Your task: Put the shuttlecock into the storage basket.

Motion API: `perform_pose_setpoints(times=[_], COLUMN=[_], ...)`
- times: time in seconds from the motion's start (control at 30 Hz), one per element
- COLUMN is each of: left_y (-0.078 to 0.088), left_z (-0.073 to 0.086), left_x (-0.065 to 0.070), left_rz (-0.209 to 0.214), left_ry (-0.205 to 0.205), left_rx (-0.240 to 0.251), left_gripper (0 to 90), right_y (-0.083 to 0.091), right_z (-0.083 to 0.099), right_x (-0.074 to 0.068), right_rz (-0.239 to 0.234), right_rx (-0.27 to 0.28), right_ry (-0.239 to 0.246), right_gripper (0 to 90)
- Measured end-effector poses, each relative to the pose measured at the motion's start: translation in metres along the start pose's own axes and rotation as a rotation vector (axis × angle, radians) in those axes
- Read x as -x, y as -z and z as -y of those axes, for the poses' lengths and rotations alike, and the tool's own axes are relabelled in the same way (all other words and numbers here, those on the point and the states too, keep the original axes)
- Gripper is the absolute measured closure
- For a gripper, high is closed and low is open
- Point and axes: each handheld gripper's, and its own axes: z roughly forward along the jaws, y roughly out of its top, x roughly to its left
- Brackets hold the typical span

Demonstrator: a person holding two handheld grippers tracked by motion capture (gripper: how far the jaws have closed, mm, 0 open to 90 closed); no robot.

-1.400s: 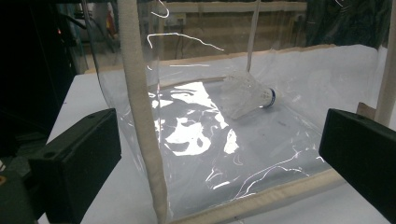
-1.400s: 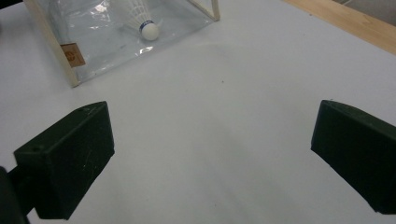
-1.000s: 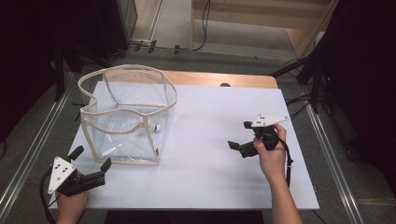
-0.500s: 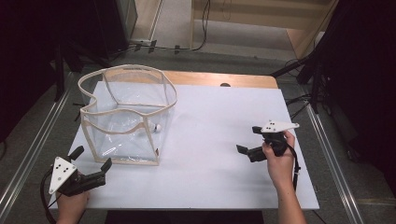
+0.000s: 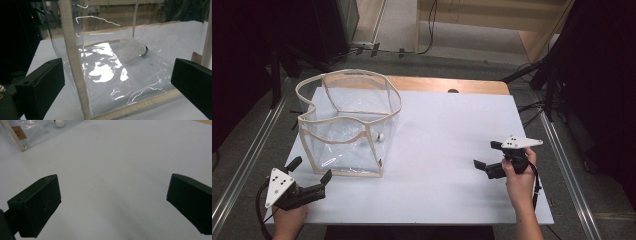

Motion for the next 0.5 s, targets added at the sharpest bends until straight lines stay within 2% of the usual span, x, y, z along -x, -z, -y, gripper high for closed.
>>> perform_pose_setpoints(times=[0.5], left_y=[0.0], left_z=[0.0], left_x=[0.001], left_rz=[-0.001], left_ry=[-0.005], left_rx=[-0.002], left_gripper=[0.0], right_y=[0.013], right_z=[0.024], right_x=[0.007], right_rz=[0.005], right_rx=[0.024], right_ry=[-0.046], right_gripper=[0.0])
